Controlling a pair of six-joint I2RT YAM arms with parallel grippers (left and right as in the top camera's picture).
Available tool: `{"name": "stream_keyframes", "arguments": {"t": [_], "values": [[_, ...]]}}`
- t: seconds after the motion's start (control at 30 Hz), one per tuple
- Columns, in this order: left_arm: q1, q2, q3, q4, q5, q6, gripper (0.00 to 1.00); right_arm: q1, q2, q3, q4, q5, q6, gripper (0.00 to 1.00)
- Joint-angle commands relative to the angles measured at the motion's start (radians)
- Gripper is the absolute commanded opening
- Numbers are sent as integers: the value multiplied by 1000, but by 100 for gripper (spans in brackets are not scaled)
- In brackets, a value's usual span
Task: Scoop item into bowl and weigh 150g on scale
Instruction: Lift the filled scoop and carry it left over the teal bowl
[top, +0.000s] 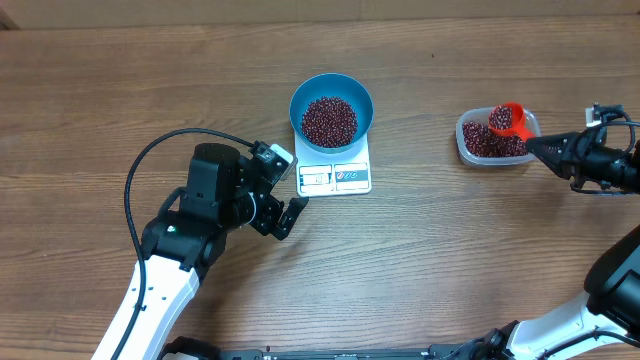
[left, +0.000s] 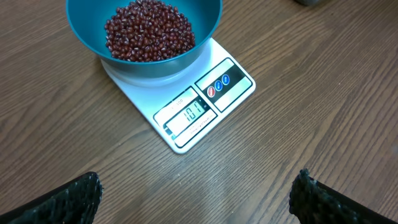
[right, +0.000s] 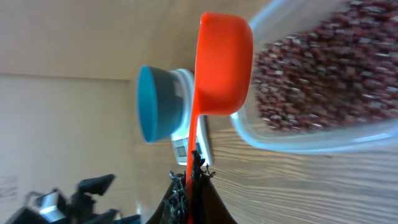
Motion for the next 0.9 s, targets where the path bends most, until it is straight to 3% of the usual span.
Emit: {"name": "stream_keyframes", "arguments": {"t": [0.0, 0.47, 0.87], "values": [[5, 5, -4, 1, 7, -14, 100, 3, 3, -7, -3, -129, -40, 4], [5, 5, -4, 1, 7, -14, 99, 224, 2, -4, 8, -189, -21, 4], [5, 5, -4, 1, 6, -14, 100, 498, 2, 3, 335, -111, 372, 4]]}}
